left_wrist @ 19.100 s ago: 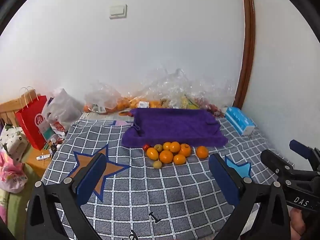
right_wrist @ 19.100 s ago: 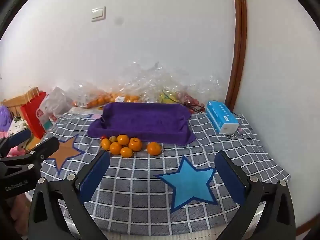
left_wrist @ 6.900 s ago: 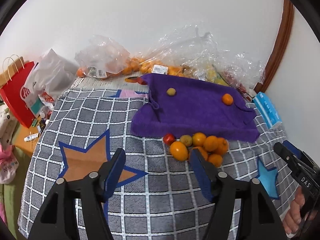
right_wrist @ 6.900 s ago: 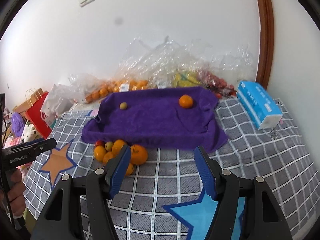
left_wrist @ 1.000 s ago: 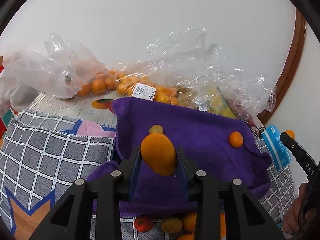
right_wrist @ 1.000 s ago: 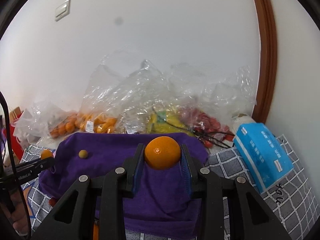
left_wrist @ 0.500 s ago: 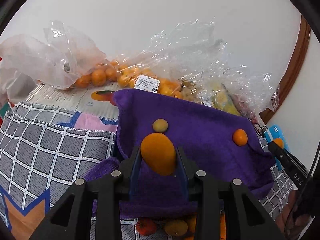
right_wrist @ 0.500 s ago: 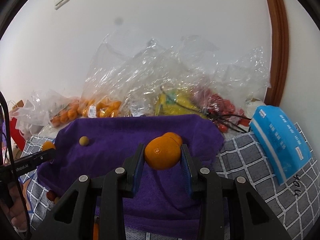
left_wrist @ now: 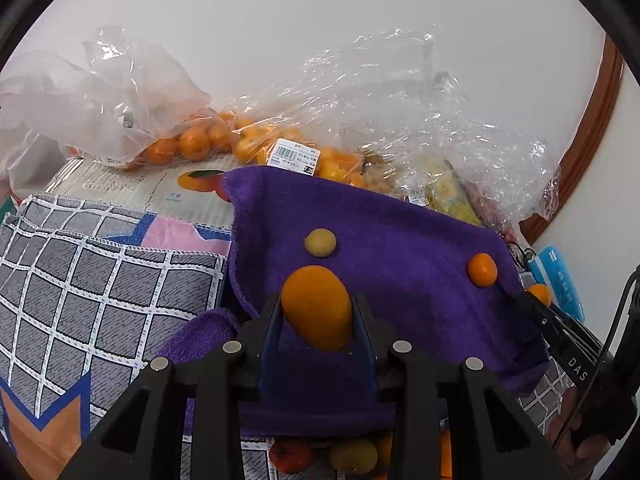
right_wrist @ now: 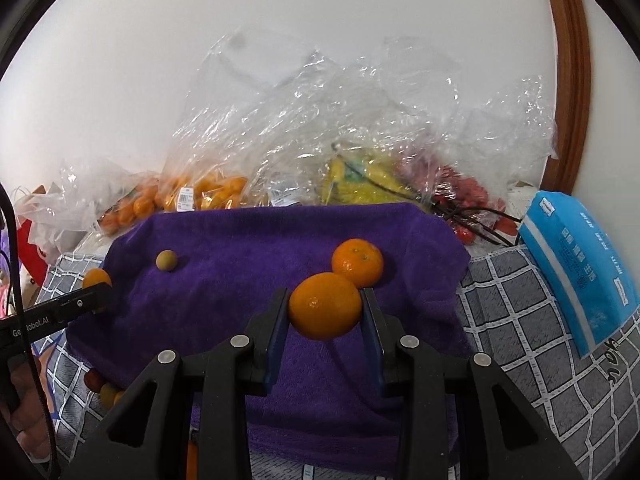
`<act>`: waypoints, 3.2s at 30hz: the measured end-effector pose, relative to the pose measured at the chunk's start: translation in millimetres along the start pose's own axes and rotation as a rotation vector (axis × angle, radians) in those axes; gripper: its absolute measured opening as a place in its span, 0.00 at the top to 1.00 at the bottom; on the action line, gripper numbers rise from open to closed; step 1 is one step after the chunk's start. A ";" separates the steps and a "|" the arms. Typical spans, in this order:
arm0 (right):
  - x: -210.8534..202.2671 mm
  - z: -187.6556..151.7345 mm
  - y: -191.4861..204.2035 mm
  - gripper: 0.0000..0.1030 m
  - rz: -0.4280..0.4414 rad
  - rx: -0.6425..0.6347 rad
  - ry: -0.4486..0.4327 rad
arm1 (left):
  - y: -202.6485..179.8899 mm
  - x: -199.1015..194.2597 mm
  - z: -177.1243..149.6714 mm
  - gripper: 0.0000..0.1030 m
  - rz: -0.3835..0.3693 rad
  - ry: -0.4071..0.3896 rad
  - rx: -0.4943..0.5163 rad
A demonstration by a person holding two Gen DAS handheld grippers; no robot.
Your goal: Organize fruits
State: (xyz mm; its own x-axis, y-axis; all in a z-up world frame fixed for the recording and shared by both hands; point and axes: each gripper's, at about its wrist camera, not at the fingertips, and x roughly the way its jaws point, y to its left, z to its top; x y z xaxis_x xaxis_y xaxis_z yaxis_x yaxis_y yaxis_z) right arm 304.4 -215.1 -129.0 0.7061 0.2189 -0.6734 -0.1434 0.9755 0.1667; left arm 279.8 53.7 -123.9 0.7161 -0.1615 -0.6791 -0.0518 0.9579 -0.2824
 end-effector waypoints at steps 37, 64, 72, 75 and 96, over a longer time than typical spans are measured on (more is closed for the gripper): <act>36.0 -21.6 -1.0 0.54 -0.002 -0.021 0.192 | 3.4 20.7 -6.0 0.66 -0.021 0.091 -0.021; -102.0 -16.9 30.1 0.40 0.024 0.003 -0.031 | -14.5 -108.1 -28.3 0.47 -0.068 -0.061 0.084; -107.6 -41.2 43.0 0.40 0.079 0.020 0.071 | 16.3 -123.7 -54.0 0.48 -0.049 -0.031 0.057; -108.8 -52.1 52.2 0.41 0.091 0.005 0.076 | 30.4 -126.5 -65.6 0.48 -0.037 -0.014 0.037; -52.9 -79.9 95.3 0.59 0.078 -0.082 0.204 | 71.7 -90.6 -100.3 0.47 0.019 0.100 -0.010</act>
State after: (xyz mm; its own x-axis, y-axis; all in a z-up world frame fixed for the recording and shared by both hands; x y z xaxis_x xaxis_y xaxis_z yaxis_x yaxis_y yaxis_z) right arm 197.9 -132.1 -135.0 0.5367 0.2855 -0.7940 -0.2541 0.9520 0.1706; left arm 141.5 113.2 -150.6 0.6419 -0.1667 -0.7484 -0.0716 0.9588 -0.2750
